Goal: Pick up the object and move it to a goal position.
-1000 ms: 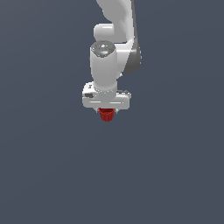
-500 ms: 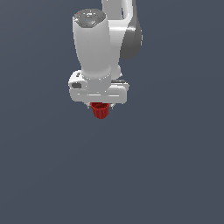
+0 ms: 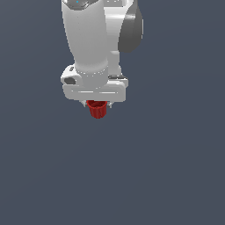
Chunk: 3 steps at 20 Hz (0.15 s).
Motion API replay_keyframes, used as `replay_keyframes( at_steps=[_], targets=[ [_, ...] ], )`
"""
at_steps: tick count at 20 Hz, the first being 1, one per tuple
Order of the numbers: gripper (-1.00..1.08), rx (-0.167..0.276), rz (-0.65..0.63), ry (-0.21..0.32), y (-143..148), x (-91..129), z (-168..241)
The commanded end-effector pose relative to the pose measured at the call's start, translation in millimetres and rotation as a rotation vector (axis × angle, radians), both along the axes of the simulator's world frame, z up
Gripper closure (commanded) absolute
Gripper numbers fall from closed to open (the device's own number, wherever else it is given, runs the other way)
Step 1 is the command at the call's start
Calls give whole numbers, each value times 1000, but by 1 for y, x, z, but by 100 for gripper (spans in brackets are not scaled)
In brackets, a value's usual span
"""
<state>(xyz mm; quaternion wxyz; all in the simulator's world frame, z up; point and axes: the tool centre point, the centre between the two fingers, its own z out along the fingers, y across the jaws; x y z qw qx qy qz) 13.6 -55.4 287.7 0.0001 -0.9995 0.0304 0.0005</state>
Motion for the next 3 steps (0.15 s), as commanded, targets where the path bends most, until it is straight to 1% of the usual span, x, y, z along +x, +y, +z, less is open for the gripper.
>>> replay_keyframes(
  at_steps=[1, 3],
  targets=[
    [108, 0, 0, -1, 0, 2, 3],
    [108, 0, 0, -1, 0, 2, 2]
  ],
)
